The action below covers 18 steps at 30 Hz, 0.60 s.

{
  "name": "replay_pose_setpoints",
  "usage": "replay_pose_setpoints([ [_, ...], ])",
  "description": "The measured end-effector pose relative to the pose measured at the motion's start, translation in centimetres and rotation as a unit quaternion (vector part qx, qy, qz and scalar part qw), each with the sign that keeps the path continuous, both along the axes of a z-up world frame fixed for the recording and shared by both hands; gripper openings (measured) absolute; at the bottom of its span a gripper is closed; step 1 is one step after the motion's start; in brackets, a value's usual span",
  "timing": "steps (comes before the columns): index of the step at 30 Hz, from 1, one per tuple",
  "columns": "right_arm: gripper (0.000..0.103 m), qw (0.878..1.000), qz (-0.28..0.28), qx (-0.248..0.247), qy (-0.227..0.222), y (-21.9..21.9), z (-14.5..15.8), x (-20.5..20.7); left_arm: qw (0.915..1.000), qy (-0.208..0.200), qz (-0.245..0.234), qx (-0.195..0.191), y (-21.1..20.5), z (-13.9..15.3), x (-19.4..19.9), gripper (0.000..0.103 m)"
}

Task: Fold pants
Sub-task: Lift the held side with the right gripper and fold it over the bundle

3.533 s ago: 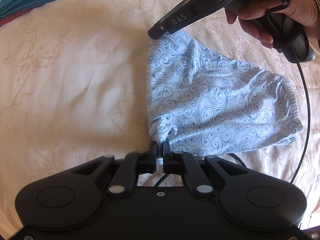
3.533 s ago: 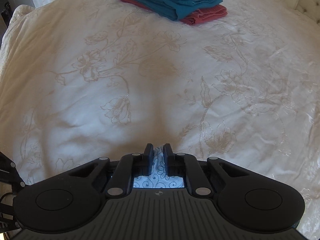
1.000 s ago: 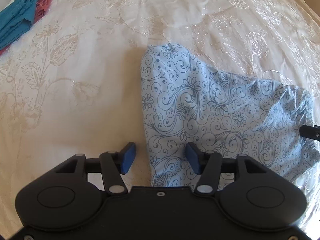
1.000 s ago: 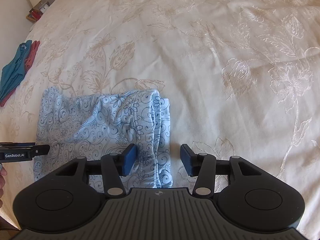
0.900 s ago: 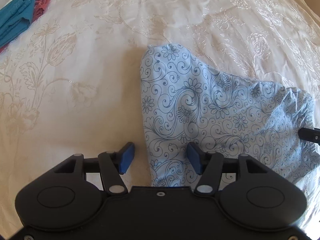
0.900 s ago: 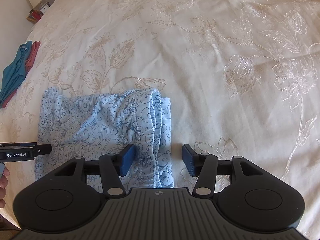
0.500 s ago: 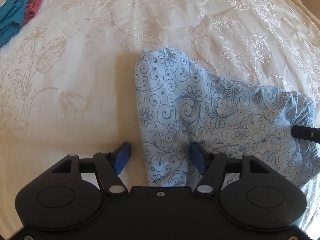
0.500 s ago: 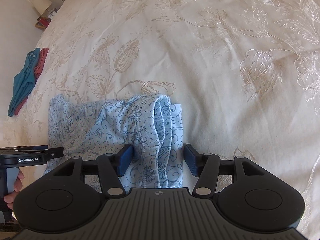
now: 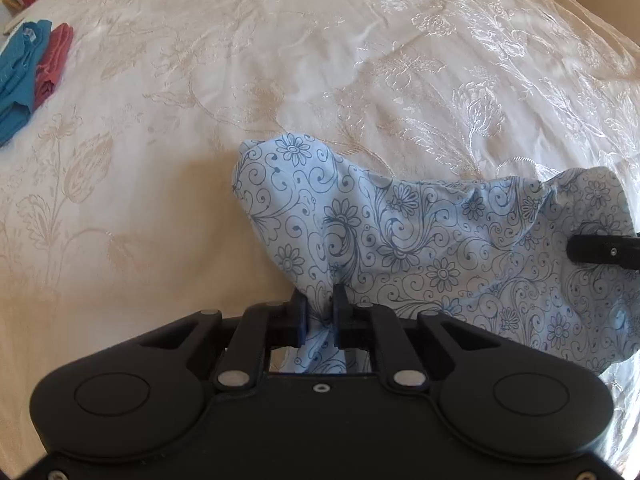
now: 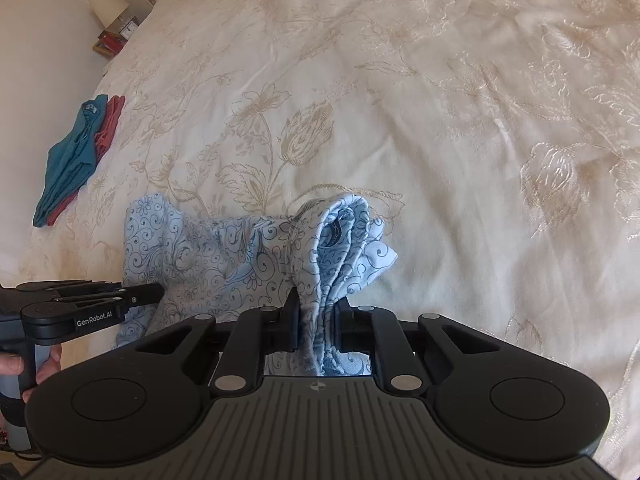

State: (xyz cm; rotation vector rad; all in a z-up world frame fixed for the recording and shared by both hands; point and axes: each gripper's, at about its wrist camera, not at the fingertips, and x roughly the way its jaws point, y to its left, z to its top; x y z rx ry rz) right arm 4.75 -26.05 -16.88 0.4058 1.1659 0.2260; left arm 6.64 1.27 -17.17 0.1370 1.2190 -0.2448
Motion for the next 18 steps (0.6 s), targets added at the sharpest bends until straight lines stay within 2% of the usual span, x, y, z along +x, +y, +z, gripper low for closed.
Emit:
replay_pose_setpoints([
  [6, 0.015, 0.999, 0.03, -0.014, -0.043, 1.0, 4.1, 0.5, 0.999, -0.043, 0.0, -0.014, 0.8, 4.3, -0.4, 0.014],
  [11, 0.015, 0.996, 0.031, 0.003, -0.079, 1.9, 6.4, 4.0, 0.996, -0.082, 0.011, -0.033, 2.5, 7.9, 2.5, 0.014],
  [14, 0.015, 0.995, 0.037, 0.008, -0.097, 2.6, 7.0, 6.9, 0.9952, -0.085, 0.02, -0.044, 3.6, 8.5, 5.5, 0.014],
  [18, 0.015, 0.994, 0.045, 0.0, -0.101, 3.3, 6.1, 10.8, 0.996, -0.077, 0.02, -0.041, 5.0, 7.3, 9.5, 0.016],
])
